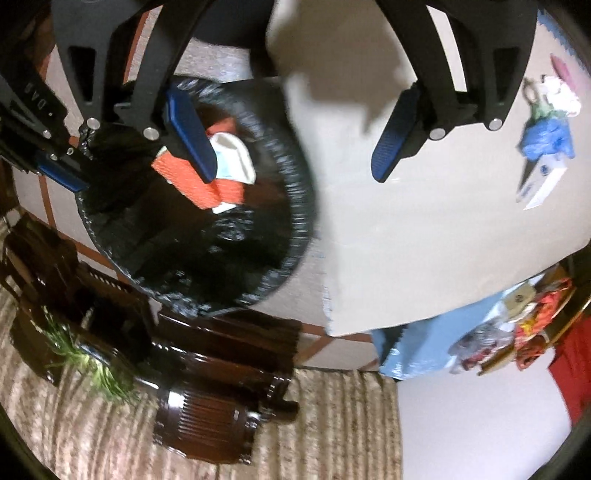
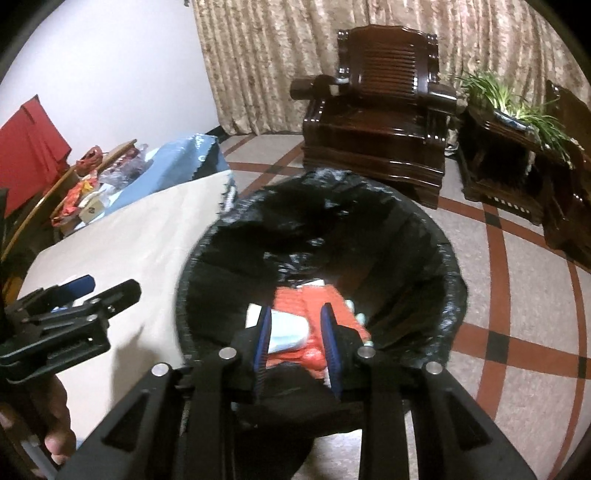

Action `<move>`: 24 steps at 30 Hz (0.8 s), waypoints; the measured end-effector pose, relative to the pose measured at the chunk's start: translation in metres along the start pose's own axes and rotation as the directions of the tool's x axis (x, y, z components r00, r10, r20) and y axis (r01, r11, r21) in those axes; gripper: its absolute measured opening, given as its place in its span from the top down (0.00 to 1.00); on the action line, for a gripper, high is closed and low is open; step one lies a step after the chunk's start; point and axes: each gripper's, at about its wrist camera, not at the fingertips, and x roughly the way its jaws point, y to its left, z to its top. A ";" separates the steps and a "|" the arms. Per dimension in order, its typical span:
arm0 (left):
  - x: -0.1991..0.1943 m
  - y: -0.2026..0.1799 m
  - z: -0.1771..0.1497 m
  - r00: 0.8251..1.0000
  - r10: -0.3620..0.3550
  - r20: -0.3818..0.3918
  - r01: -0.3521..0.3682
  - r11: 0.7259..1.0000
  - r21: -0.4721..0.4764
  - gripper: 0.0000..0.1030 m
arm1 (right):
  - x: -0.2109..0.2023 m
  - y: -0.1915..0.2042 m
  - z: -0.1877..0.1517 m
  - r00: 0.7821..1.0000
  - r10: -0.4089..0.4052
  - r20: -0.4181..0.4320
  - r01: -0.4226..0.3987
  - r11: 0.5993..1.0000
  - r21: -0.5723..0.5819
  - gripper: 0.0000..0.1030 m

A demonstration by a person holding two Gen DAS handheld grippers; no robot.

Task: Collect trash
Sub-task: 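Return both open tools over the table toward the remaining trash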

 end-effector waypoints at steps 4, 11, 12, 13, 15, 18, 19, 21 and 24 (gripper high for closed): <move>-0.021 0.029 -0.008 0.999 0.035 0.023 -0.035 0.999 -0.010 0.19 | -0.012 0.029 0.003 0.999 0.030 0.023 -0.030 0.999 -0.029 0.65; -0.060 0.091 -0.025 0.992 0.110 0.062 -0.108 0.993 -0.044 0.18 | -0.028 0.087 0.000 0.995 0.094 0.043 -0.089 0.990 -0.108 0.56; -0.066 0.104 -0.028 0.990 0.123 0.067 -0.119 0.991 -0.059 0.18 | -0.029 0.095 -0.001 0.994 0.102 0.042 -0.097 0.988 -0.121 0.56; -0.071 0.112 -0.031 0.989 0.132 0.070 -0.127 0.990 -0.069 0.17 | -0.030 0.101 -0.003 0.993 0.110 0.040 -0.104 0.986 -0.130 0.56; -0.081 0.133 -0.037 0.985 0.153 0.075 -0.145 0.985 -0.095 0.17 | -0.033 0.121 -0.006 0.991 0.130 0.036 -0.123 0.980 -0.154 0.56; -0.097 0.166 -0.050 0.978 0.194 0.083 -0.182 0.975 -0.126 0.17 | -0.035 0.144 -0.010 0.988 0.152 0.035 -0.143 0.974 -0.178 0.56; -0.101 0.175 -0.054 0.975 0.206 0.085 -0.194 0.972 -0.134 0.17 | -0.037 0.155 -0.012 0.986 0.162 0.035 -0.153 0.970 -0.189 0.56; -0.109 0.191 -0.061 0.971 0.225 0.086 -0.210 0.966 -0.153 0.17 | -0.039 0.172 -0.014 0.984 0.177 0.036 -0.166 0.964 -0.209 0.56; -0.121 0.219 -0.074 0.962 0.257 0.088 -0.238 0.953 -0.185 0.17 | -0.040 0.199 -0.019 0.979 0.202 0.033 -0.189 0.953 -0.239 0.56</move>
